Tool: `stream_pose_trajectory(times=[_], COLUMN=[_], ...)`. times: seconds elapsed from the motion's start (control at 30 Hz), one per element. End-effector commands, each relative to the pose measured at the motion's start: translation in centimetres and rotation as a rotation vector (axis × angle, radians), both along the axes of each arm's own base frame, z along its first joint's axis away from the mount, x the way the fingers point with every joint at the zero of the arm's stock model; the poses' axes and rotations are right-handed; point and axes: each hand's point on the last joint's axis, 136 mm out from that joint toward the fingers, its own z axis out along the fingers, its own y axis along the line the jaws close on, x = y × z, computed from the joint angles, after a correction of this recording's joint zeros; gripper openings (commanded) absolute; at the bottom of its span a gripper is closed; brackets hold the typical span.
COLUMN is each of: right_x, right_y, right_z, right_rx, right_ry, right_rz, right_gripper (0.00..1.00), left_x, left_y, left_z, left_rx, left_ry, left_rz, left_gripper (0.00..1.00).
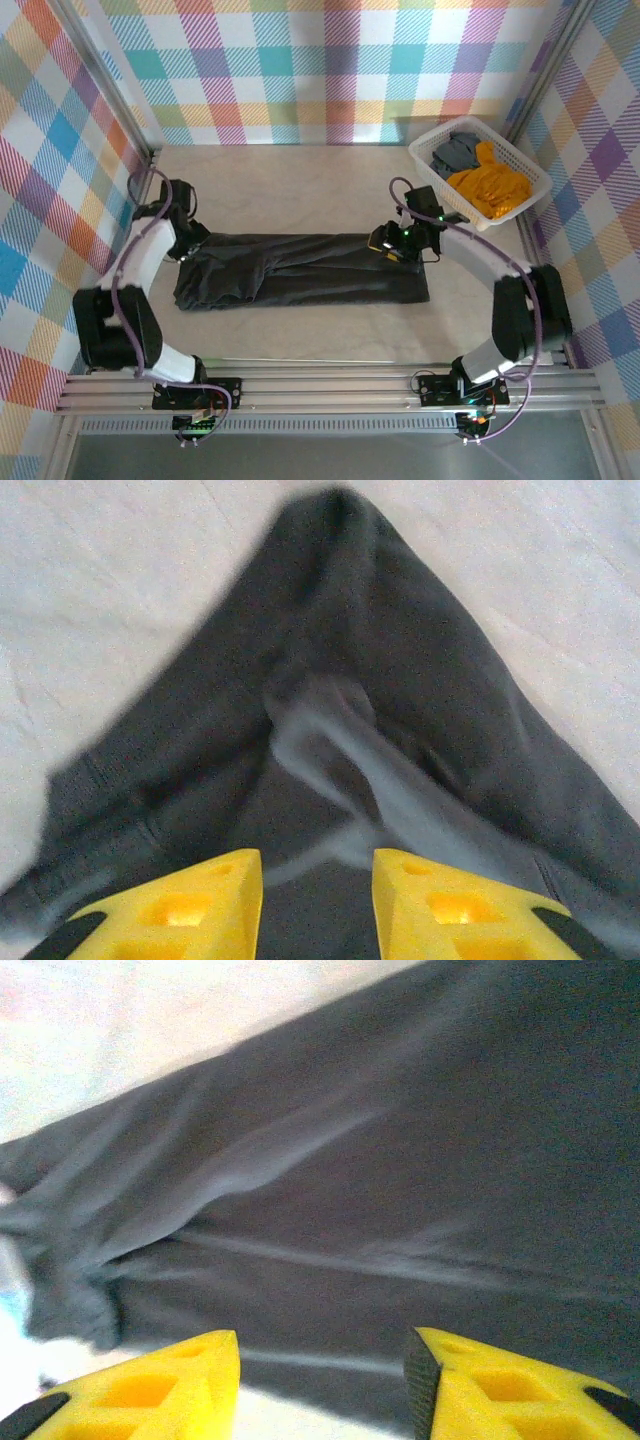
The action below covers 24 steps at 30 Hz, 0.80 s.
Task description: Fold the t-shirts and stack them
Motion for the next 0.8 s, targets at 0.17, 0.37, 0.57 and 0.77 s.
stream_pose_trajectory(times=[0.17,0.37,0.57,0.77], right_x=[1.8,0.9,-3.3,-9.2], right_y=[-4.6,-6.2,-5.4,-1.4], right_z=[-4.8,-7.5,-7.4,-7.6], right_rx=[-0.295,-0.402,-0.363,-0.297], right_ry=[0.152,0.273,0.357,0.416], right_rz=[0.05,0.1,0.091,0.132], right_gripper=[0.44,0.41,0.42,0.43], left_x=[-3.2,-0.7,6.1,17.8], left_y=[-4.8,-4.3,-4.7,-9.9], left_z=[-7.6,-9.8,-10.9,-9.7], left_rx=[-0.195,-0.132,-0.094,-0.138], left_ry=[0.115,0.191,0.224,0.067], left_rz=[0.17,0.158,0.073,-0.126], left_gripper=[0.24,0.24,0.21,0.2])
